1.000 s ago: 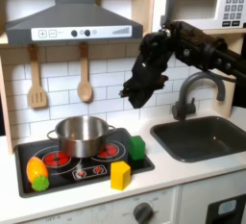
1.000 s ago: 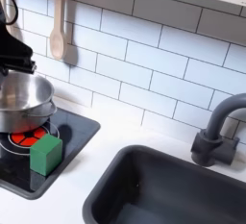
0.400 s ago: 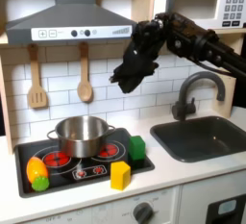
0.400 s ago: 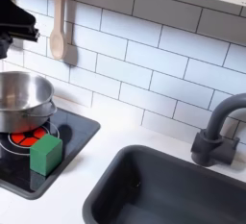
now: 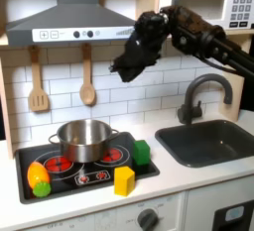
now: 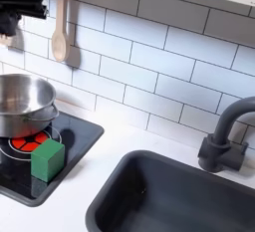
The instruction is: Push button
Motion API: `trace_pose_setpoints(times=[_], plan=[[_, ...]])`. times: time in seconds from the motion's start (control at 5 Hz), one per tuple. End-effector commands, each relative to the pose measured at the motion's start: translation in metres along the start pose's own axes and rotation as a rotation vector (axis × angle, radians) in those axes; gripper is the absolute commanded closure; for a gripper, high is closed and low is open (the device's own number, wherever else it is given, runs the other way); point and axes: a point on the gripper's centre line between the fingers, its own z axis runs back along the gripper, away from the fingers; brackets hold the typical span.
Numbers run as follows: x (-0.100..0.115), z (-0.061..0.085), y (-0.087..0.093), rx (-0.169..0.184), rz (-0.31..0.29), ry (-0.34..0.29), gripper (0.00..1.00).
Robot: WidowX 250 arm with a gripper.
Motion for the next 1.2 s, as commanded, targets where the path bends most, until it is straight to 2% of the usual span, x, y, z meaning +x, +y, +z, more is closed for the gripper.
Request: trace_pose_setpoints(times=[0.0,0.6,1.0], plan=[[0.018,0.001,0.009,0.017,0.001,-0.066,1.00],[0.054,0.006,0.019,0.025,0.033,-0.191,1.00],[0.068,0.003,0.018,0.022,0.048,-0.233,1.00]])
